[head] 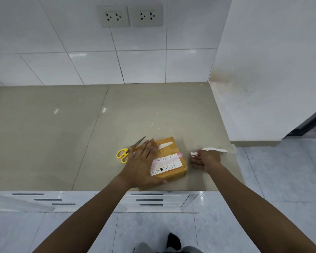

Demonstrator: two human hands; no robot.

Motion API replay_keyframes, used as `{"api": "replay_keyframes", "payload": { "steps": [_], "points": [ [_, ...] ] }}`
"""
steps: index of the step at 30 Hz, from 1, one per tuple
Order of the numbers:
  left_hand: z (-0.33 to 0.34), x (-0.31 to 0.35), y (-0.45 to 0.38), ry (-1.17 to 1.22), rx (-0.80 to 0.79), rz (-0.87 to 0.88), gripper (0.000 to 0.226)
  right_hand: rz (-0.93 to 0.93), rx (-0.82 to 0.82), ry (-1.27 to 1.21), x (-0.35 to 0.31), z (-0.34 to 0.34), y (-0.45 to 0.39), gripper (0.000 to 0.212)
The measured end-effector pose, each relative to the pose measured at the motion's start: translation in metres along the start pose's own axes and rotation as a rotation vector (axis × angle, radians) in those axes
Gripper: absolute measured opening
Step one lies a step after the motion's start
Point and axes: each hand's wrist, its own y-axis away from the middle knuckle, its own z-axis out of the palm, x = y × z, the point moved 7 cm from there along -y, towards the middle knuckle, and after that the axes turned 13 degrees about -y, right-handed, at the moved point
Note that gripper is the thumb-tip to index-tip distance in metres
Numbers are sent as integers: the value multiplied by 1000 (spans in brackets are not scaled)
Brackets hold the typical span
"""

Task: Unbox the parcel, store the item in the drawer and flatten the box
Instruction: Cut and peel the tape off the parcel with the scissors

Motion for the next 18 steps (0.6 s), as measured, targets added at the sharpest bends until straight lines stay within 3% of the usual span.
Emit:
{"api": "replay_keyframes", "payload": {
  "steps": [4,12,16,18],
  "points": [
    [0,-2,2,9,-10,0,123,-22,46,-38,-3,-5,-6,4],
    [1,-5,6,-18,-15,26,121,-236,240,-264,-35,-22,-1,14],
    [0,-5,5,-22,0,27,121,-476,296,-177,-77,-43,-6,17],
    [-1,-4,4,-13,4,28,121,-691,356,38,-98,-42,1,20]
  ]
}}
